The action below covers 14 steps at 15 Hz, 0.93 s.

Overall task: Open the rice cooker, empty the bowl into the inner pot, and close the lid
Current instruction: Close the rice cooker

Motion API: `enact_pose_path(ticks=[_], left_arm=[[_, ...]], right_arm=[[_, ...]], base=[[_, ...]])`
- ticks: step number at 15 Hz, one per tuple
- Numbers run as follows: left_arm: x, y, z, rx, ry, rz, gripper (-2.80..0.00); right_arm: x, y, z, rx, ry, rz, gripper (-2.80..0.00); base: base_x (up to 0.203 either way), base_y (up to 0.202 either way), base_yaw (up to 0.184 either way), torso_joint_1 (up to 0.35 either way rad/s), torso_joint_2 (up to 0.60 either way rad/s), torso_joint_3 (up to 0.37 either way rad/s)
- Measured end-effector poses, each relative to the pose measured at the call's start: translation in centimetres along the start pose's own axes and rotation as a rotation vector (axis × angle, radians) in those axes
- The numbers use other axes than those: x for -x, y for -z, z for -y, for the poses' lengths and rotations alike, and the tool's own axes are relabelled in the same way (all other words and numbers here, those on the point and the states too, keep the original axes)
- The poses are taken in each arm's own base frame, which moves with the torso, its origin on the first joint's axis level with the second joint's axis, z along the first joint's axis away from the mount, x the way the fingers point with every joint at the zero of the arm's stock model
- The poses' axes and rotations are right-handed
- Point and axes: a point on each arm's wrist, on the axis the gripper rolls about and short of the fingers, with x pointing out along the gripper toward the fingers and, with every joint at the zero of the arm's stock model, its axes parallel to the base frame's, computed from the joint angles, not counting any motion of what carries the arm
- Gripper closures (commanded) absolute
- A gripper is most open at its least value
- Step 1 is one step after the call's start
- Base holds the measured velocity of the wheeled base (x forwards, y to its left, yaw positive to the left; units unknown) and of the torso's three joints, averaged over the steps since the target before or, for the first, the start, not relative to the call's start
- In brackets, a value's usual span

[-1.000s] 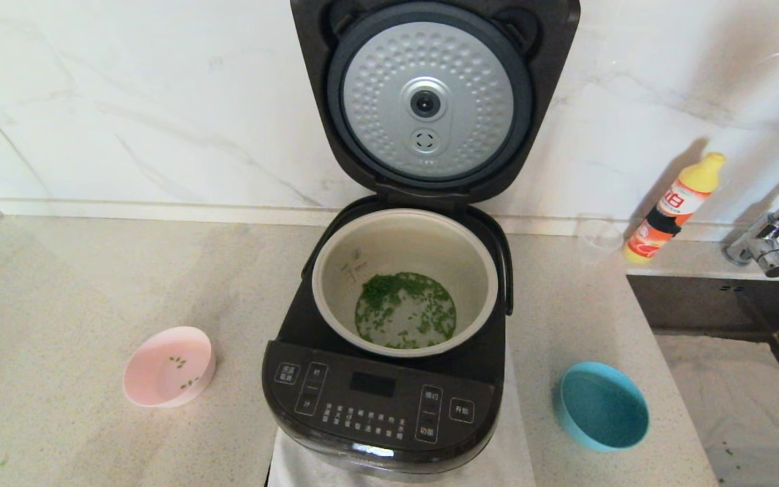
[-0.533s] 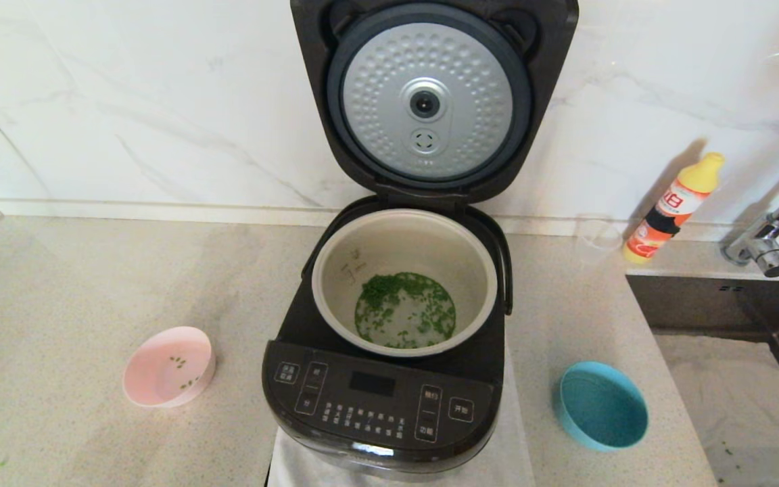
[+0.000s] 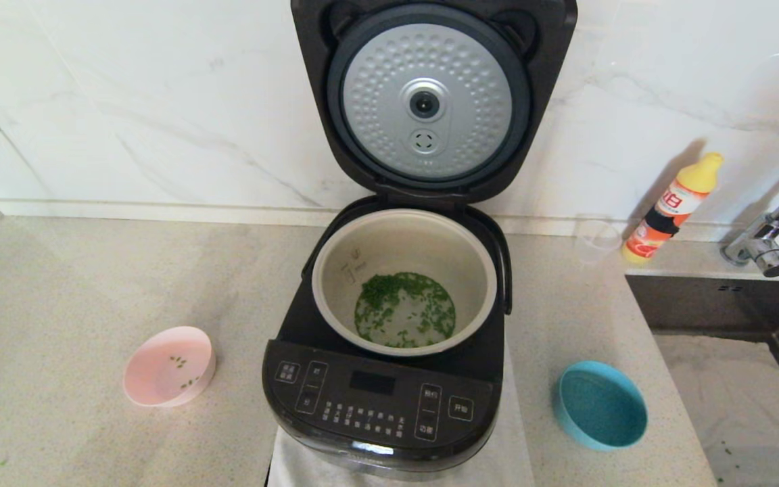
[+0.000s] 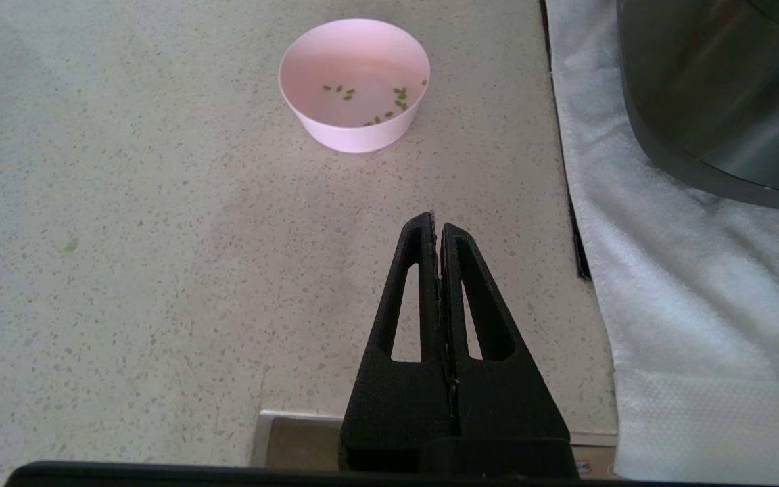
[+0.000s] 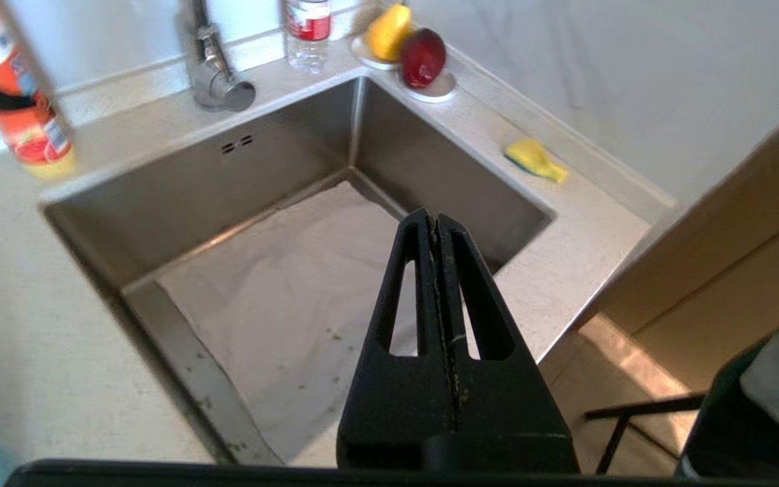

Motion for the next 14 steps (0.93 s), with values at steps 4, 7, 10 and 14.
enact_pose_path(ticks=[4,7,10,14], left_arm=[[0.0,0.0,0.0,0.001,0.000,-0.001,0.00],[0.0,0.0,0.0,0.000,0.000,-0.001,0.00],[0.0,0.0,0.0,0.000,0.000,0.003,0.00],[0.0,0.0,0.0,0.000,0.000,0.004,0.00]], right_arm=[[-0.2,2.0,-0.6,0.096,-0.274,-0.078,0.00],[-0.3,4.3,-0.7,0.194,-0.524,-0.147,0.00],[0.2,6.9,0.1,0.246,-0.676,-0.151,0.00],[0.8,10.5,0.7,0.214,-0.862,-0.145,0.00]], base=[[0.000,0.000,0.000,0.000,0.00,0.000],[0.000,0.000,0.000,0.000,0.00,0.000],[0.000,0.000,0.000,0.000,0.00,0.000],[0.000,0.000,0.000,0.000,0.00,0.000]])
